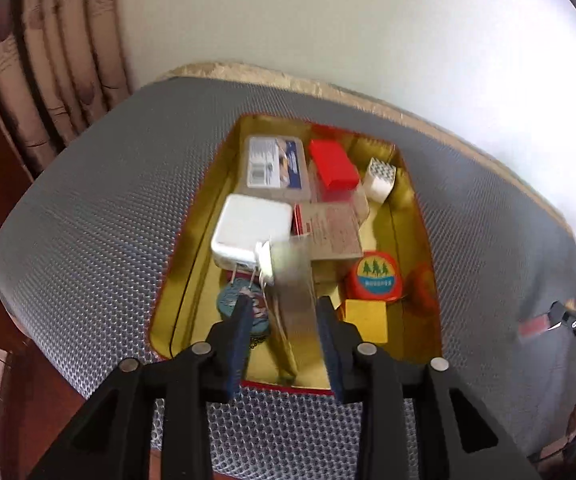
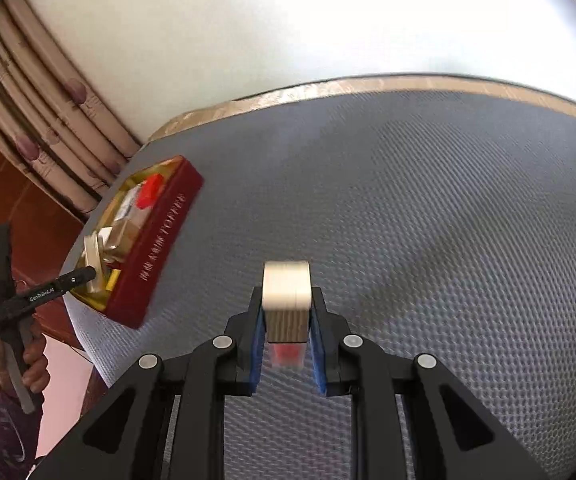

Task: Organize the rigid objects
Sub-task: 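Lower the silver lighter into the tin, open left gripper while right holds the lipstick case, then lower the gold lipstick case into the red tin and open the right gripper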

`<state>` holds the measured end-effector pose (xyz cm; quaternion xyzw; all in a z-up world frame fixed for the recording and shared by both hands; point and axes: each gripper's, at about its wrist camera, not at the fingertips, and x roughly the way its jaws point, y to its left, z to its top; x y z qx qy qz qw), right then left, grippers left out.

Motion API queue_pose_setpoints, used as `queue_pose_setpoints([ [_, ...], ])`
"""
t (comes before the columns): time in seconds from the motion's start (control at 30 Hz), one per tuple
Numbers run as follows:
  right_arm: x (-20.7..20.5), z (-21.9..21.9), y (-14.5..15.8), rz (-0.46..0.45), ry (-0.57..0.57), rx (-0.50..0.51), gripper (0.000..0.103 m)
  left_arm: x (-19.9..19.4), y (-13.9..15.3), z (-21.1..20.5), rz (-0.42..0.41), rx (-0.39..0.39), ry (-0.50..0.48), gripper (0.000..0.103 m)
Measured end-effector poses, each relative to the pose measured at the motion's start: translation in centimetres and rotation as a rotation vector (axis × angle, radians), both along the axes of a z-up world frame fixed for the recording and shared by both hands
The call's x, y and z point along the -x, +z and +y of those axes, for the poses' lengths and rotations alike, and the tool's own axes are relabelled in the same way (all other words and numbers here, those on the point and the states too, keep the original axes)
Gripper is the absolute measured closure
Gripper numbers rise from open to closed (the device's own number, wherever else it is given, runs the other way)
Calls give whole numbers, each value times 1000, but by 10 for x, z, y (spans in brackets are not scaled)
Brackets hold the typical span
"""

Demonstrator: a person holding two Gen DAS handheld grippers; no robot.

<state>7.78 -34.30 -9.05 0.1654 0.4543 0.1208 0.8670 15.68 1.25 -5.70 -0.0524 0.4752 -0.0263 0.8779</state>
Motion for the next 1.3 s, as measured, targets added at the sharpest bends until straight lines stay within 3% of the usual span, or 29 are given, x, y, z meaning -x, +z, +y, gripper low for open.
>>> queue_pose_setpoints([
  [0.33, -10, 22, 18, -29, 25, 18, 84, 59, 30, 14, -56, 136, 63, 63],
  [0.5, -16, 41, 38, -46, 63, -13, 84, 93, 33, 8, -85, 78, 86, 62],
  [0.73, -62, 112, 65, -37, 235, -69, 84, 92, 17, 4, -65, 40, 64, 62],
  [0.97, -104, 178, 56, 56, 380, 1, 84, 90, 12, 17, -83, 39, 95, 62],
  [1.3, -161, 212, 27, 176, 420, 102, 81, 84, 6, 25, -64, 50, 110, 62],
])
